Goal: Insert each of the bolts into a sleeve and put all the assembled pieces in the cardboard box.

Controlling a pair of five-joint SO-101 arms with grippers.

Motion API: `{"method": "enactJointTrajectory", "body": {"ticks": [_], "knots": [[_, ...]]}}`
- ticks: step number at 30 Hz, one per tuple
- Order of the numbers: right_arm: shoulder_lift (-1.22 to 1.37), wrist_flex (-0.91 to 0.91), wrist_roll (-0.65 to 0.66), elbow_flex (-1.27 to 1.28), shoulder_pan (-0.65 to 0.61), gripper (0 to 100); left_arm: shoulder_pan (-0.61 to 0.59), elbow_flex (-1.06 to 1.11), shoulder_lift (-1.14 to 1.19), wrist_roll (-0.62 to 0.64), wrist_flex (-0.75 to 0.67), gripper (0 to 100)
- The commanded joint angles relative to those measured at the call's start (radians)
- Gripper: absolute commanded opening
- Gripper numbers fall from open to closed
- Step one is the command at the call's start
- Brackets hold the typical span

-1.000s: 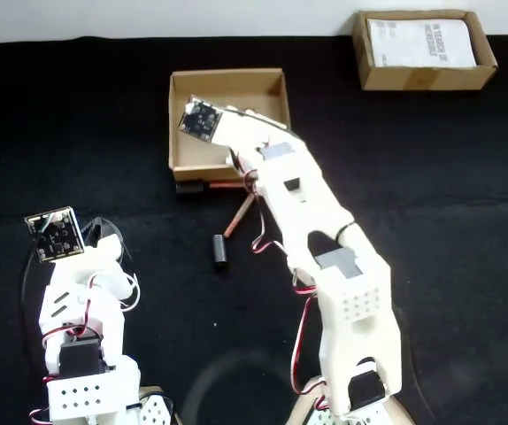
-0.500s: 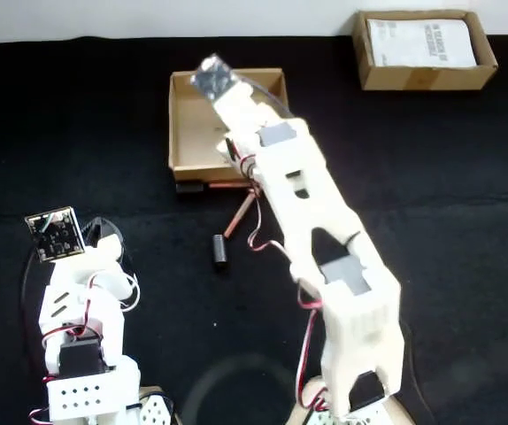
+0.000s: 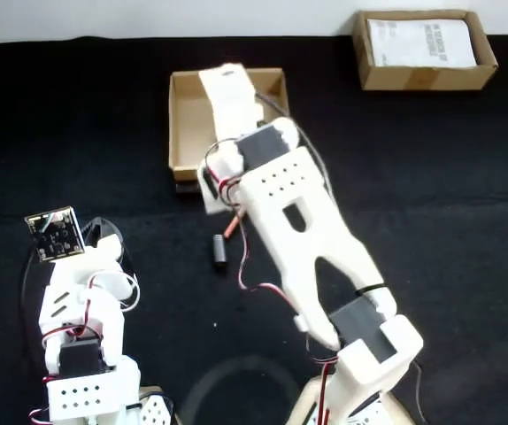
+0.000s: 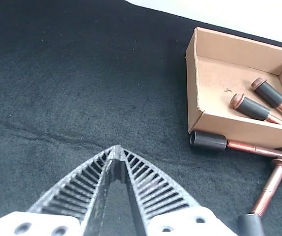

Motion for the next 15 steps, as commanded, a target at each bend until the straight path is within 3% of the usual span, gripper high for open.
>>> {"method": "enactJointTrajectory", "body": {"ticks": [1,5,15], "knots": [[-0.062,0.053,-0.06,0.028,-0.054,20.5,-0.007,0.021,-0.012,-0.005,0.003,2],[-0.061,-0.001,-0.061,0.145,-0.062,20.5,-0.007,0.021,-0.012,-0.005,0.003,2],[-0.062,-0.344,-0.063,0.443,-0.059,20.5,-0.007,0.021,-0.012,-0.005,0.003,2]]}}
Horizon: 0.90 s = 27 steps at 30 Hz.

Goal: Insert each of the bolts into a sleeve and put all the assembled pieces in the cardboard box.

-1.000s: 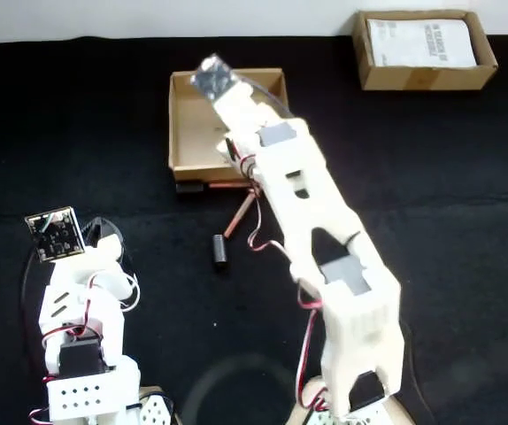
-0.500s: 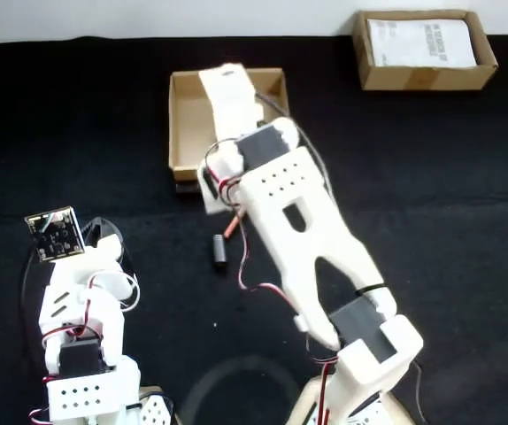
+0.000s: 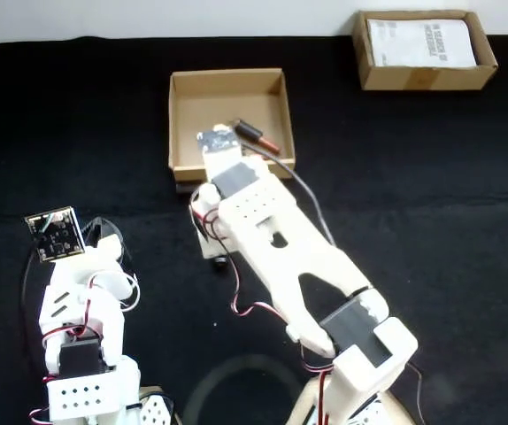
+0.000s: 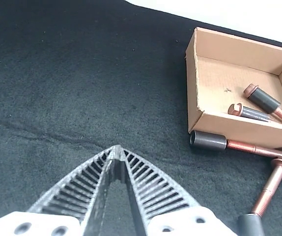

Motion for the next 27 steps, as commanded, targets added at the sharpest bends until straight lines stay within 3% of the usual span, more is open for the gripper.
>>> {"method": "enactJointTrajectory", "body": {"ticks": [1,13,27], "knots": [[-0.062,-0.119,-0.012,0.053,-0.016,20.5,-0.007,0.021,-0.012,-0.005,0.003,2],[-0.027,-0.389,-0.009,0.2,-0.053,20.5,-0.007,0.021,-0.012,-0.005,0.003,2],[0.14,-0.395,-0.014,0.148,-0.053,17.6,-0.007,0.021,-0.012,-0.005,0.003,2]]}}
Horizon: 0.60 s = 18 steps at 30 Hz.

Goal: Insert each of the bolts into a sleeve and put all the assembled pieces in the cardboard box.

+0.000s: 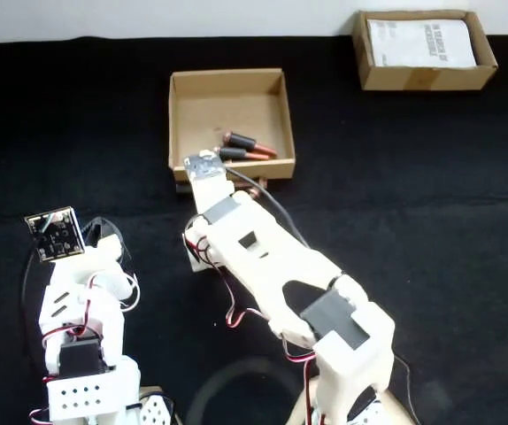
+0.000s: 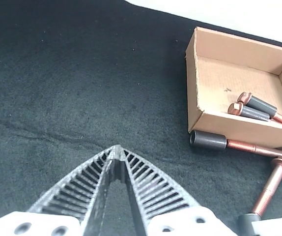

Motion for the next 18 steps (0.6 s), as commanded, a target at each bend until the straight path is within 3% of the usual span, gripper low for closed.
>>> {"method": "enactJointTrajectory", "body": {"ticks": [1,4,11,18], "knots": [[0.002,-0.007,-0.008,-0.033,-0.001,14.6,-0.007,0.021,-0.012,-0.005,0.003,2],[0.001,-0.007,-0.006,-0.047,-0.001,0.4,-0.007,0.021,-0.012,-0.005,0.003,2],[-0.005,0.048,-0.002,-0.074,0.021,0.7,-0.007,0.021,-0.012,-0.005,0.003,2],[-0.042,0.377,-0.002,-0.371,0.116,0.7,-0.007,0.021,-0.012,-0.005,0.003,2]]}}
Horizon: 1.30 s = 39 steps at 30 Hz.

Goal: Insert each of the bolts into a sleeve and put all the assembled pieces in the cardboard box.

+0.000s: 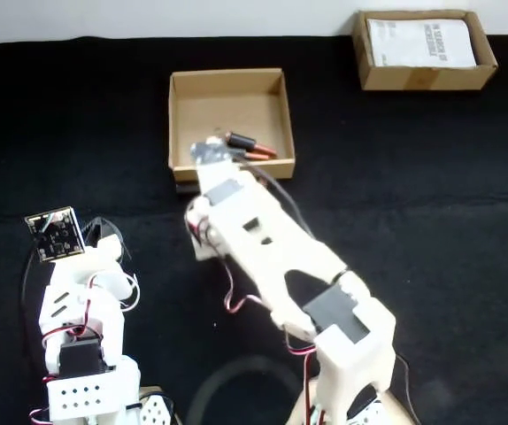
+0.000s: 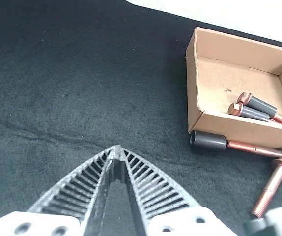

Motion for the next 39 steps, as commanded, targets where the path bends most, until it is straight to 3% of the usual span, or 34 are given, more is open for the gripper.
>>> {"method": "enactJointTrajectory", "body": {"ticks": [1,11,16,24,30,33,39], "knots": [[-0.065,0.166,-0.002,-0.222,0.081,0.7,-0.007,0.021,-0.012,-0.005,0.003,2],[-0.312,0.496,0.0,-0.558,0.159,0.7,-0.007,0.021,-0.01,-0.005,0.005,2],[-0.489,0.55,0.003,-0.59,0.162,0.7,0.01,0.021,-0.01,-0.003,0.008,2],[-0.906,0.553,0.114,-0.441,0.263,0.7,0.127,0.021,-0.01,-0.003,0.227,2],[-1.296,0.552,0.218,-0.105,0.535,0.7,0.13,0.021,-0.012,-0.005,0.336,2],[-1.475,0.544,0.282,0.119,0.727,0.7,0.13,0.021,-0.013,-0.086,0.338,2],[-1.785,0.268,0.339,0.624,1.09,0.7,0.131,-0.004,-0.013,-0.222,0.37,2]]}}
